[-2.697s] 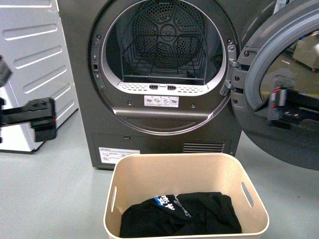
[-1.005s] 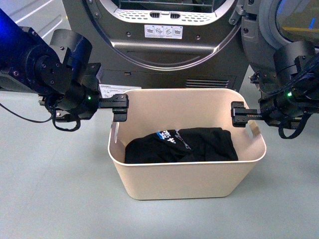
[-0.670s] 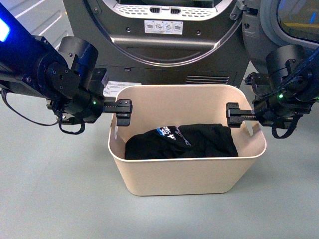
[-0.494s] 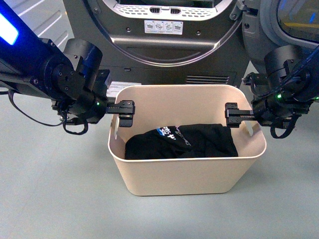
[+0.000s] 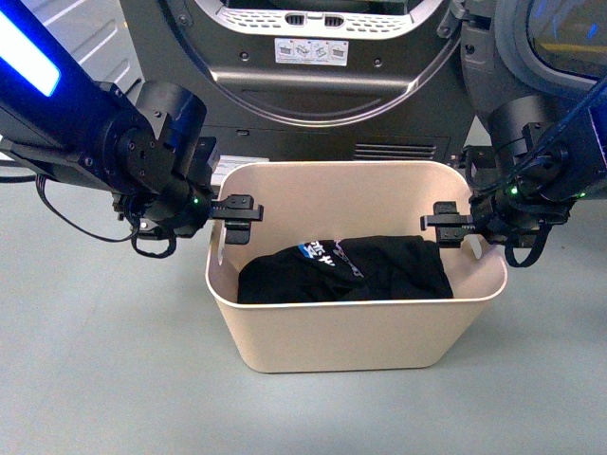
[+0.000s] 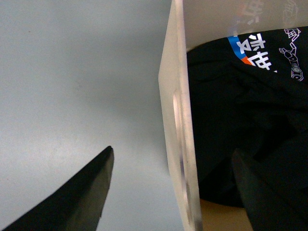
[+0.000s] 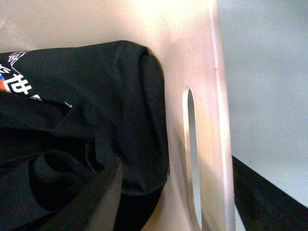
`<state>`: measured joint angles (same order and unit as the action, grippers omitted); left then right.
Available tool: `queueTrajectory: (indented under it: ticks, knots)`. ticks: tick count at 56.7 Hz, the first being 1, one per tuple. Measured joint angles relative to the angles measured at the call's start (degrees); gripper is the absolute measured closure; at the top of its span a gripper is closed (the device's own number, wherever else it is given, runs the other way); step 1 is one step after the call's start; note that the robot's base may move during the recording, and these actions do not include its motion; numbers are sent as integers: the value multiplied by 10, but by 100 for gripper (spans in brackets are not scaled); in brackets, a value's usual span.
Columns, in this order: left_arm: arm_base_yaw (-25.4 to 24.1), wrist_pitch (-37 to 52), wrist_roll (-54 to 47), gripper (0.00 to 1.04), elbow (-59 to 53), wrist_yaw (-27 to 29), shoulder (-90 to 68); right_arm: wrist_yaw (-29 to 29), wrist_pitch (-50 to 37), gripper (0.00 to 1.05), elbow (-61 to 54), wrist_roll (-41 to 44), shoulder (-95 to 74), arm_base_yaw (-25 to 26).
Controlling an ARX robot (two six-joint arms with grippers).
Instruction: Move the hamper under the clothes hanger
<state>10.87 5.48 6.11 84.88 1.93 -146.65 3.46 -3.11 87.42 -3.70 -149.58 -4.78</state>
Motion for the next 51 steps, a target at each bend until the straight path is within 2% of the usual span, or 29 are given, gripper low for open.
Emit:
queueTrajectory:
  ticks: [16, 20, 51]
  knots:
    - [7, 0, 3, 88, 0, 0, -5, 27, 20, 101, -1, -7, -2, -6]
    - [5, 1, 5, 101, 1, 5, -5, 27, 31, 102, -14, -12, 8, -11]
    - [1, 13, 7, 101, -23, 3, 9, 30, 35, 102, -57, -21, 40, -24]
